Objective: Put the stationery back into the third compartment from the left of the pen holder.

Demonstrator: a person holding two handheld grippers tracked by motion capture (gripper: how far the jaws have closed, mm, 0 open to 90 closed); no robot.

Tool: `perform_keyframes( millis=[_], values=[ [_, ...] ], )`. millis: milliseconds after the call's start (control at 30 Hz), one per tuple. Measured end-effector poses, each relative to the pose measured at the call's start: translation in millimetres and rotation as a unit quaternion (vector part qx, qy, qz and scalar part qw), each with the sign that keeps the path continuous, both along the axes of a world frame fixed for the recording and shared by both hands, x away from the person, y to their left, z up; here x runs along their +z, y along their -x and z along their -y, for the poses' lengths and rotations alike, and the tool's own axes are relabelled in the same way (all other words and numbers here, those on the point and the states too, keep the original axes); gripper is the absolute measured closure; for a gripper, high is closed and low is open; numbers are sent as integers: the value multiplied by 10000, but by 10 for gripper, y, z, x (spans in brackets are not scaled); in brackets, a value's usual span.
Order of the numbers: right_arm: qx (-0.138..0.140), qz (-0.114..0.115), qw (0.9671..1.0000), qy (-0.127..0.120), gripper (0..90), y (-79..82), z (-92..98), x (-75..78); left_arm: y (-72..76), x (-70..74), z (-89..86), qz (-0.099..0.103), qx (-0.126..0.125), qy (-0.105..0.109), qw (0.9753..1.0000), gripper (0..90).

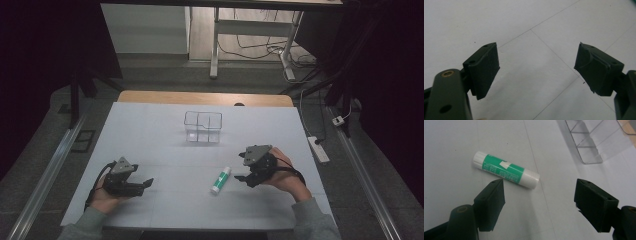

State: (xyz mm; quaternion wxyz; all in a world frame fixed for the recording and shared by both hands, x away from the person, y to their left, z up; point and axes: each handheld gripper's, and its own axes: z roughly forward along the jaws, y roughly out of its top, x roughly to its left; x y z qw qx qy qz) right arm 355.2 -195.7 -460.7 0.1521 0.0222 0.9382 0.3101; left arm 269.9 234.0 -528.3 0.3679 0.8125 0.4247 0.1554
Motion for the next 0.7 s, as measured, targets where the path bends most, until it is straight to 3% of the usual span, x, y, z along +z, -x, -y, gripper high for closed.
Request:
perform_keyframes(
  millis=[367, 700],
  values=[
    [609, -258, 9971, 384, 268, -148, -263, -39, -6, -9, 0, -21, -9, -5, 10000, 191],
    [1066, -456, 9878, 1038, 262, -209, -480, -159, -7, -13, 4, -36, -15, -22, 10000, 190]
  ],
)
